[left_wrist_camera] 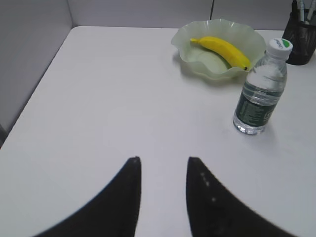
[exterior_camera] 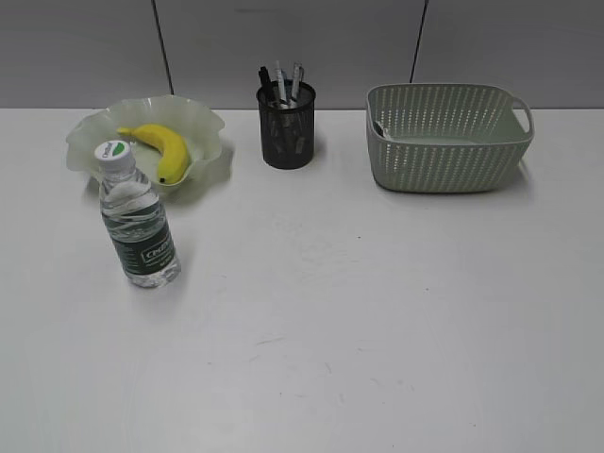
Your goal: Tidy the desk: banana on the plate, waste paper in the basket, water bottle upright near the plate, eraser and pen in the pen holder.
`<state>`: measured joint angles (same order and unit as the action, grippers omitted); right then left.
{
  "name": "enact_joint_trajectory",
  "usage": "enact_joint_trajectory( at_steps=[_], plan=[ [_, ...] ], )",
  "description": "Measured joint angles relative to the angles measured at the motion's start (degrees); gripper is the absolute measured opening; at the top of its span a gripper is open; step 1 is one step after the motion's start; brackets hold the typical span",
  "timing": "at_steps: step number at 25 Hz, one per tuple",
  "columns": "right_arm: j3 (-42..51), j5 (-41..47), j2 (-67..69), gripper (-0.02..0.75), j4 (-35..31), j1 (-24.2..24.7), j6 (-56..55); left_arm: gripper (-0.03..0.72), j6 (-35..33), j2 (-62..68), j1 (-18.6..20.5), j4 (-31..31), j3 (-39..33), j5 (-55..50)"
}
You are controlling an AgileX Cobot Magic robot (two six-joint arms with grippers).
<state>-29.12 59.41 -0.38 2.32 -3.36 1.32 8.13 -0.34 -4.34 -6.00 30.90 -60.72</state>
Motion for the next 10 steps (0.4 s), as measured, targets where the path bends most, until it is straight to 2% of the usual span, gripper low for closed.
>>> enact_joint_trajectory(
  at_steps=[10],
  plan=[
    [0.0, 0.0, 0.0, 0.383, 0.0, 0.0, 0.0, 0.238, 0.0, 0.0, 0.0, 0.0, 0.0, 0.0]
  ],
)
